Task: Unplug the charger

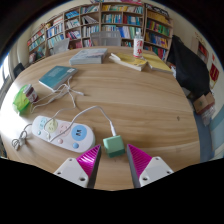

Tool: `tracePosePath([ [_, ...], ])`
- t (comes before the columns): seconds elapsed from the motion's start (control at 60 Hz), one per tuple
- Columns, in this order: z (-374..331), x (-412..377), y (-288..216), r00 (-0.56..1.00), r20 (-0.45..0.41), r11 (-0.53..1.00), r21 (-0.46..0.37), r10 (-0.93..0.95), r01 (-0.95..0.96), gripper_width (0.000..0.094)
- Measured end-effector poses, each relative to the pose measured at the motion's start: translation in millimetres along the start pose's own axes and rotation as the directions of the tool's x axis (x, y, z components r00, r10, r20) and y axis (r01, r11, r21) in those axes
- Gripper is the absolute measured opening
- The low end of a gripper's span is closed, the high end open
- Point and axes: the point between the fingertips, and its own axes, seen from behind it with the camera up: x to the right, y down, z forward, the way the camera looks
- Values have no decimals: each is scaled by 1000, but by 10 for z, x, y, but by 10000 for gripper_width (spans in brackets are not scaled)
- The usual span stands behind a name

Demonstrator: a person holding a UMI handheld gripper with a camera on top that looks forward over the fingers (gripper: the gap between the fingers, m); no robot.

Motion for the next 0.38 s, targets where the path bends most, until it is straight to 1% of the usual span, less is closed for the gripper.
tracePosePath([
  [0.05, -41, -24, -40, 1000, 1, 1000, 16, 13, -13, 657],
  [0.083, -82, -31, -74, 1000, 0, 999, 32, 24, -24, 727],
  [0.133, -175, -22, -110, 999, -7, 998, 49, 49, -49, 790],
  [0.233, -376, -59, -101, 996, -22, 994, 70, 87, -85, 844],
  [0.383, -901, -142, -3, 991, -68, 987, 126, 112, -103, 844],
])
